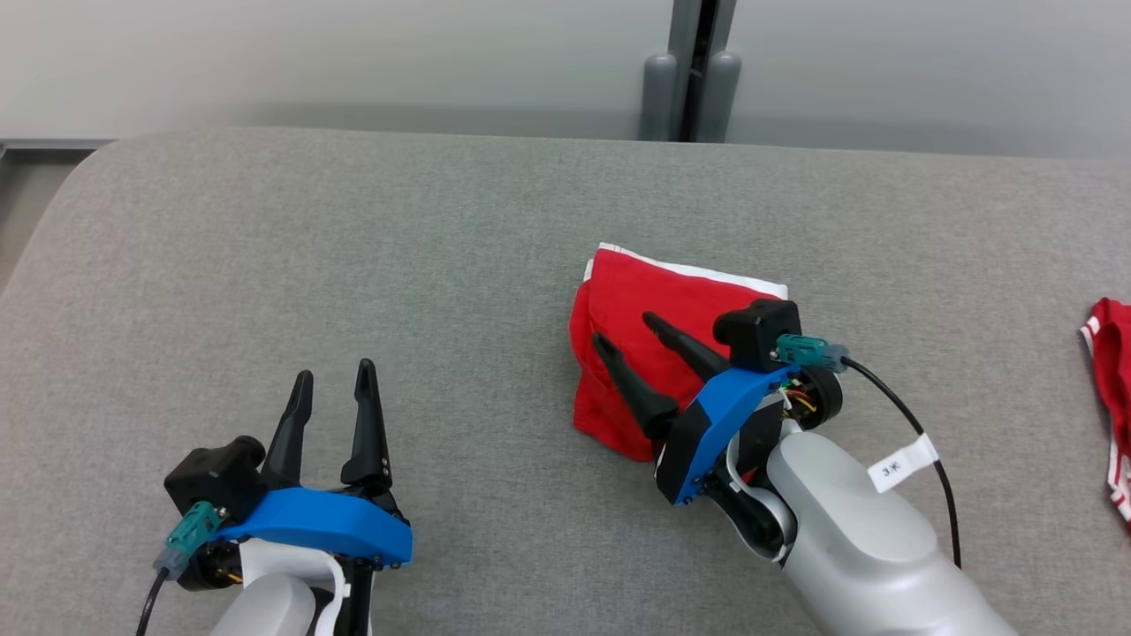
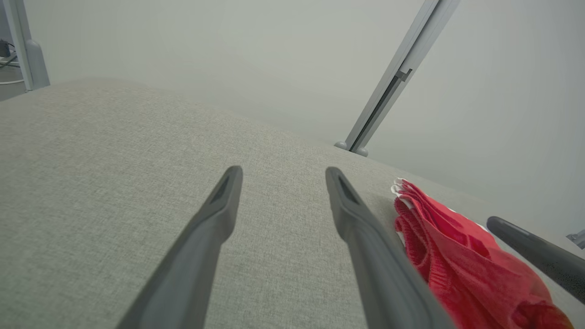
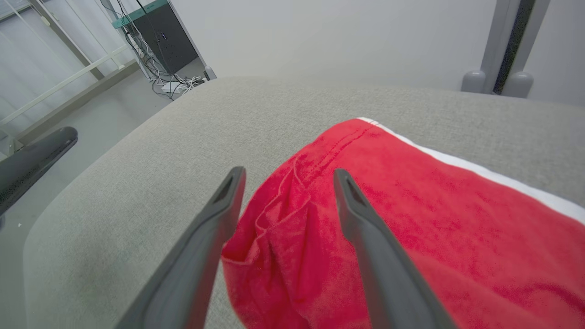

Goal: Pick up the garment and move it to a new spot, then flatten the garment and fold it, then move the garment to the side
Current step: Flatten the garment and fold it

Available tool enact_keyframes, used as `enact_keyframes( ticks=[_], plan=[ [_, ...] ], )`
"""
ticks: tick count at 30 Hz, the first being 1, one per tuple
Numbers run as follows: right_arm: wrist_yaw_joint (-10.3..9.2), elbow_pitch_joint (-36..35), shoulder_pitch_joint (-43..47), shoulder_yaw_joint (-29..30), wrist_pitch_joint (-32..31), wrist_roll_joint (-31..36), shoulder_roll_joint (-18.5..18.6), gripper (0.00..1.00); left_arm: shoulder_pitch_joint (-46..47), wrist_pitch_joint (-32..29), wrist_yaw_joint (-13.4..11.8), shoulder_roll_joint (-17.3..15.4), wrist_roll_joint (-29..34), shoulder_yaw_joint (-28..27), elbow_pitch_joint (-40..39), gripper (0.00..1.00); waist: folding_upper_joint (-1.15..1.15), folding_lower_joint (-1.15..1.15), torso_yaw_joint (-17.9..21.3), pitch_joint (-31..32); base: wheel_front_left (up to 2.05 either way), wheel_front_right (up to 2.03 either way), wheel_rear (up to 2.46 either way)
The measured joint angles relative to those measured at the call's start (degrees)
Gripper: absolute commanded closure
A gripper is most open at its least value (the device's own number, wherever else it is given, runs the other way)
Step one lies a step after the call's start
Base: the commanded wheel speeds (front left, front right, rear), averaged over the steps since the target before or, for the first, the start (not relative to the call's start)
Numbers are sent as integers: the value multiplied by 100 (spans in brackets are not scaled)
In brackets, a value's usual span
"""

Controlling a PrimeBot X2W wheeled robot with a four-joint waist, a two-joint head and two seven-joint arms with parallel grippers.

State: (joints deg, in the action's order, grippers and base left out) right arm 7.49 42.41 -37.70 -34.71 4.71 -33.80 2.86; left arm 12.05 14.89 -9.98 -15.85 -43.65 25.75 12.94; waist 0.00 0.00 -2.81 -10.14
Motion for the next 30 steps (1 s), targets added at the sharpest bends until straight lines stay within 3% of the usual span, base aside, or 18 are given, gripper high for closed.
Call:
enact_keyframes(
  ticks=[5, 11, 12, 13, 15, 17, 24, 30],
  plan=[
    [0, -29, -31, 190, 543, 108, -4, 0, -23, 1, 20, 11, 64, 24, -13, 0, 0, 0, 123, 56, 0, 0, 0],
    [0, 256, -181, 861, 894, 1063, 77, 0, -46, 2, 20, 16, 89, 29, -42, 0, 0, 0, 207, 62, 0, 0, 0],
    [0, 309, -186, 909, 910, 1269, 111, 38, -47, 2, 20, 19, 91, 33, -44, 0, 0, 0, 204, 51, 0, 0, 0],
    [0, 370, -185, 968, 924, 1460, 121, 60, -46, 2, 22, 22, 99, 40, -46, 0, 0, 0, 197, 39, 0, 0, 0],
    [0, 510, -182, 1021, 929, 1773, 129, 84, -45, 3, 40, 27, 114, 53, -45, 0, 0, 0, 173, 13, 0, 0, 0],
    [0, 657, -176, 995, 933, 2040, 107, 100, -41, 3, 42, 31, 132, 60, -34, 0, 0, 0, 133, -15, 0, 0, 0],
    [0, 1132, -83, 597, 849, 2396, 19, 100, 5, 3, 46, 46, 132, 58, -3, 0, 0, 0, -64, -90, 0, 0, 0],
    [0, 862, -23, -326, 709, 1842, -1, 100, 46, 4, 74, 90, 133, 54, 45, 0, 0, 0, -220, -146, 0, 0, 0]
  ],
)
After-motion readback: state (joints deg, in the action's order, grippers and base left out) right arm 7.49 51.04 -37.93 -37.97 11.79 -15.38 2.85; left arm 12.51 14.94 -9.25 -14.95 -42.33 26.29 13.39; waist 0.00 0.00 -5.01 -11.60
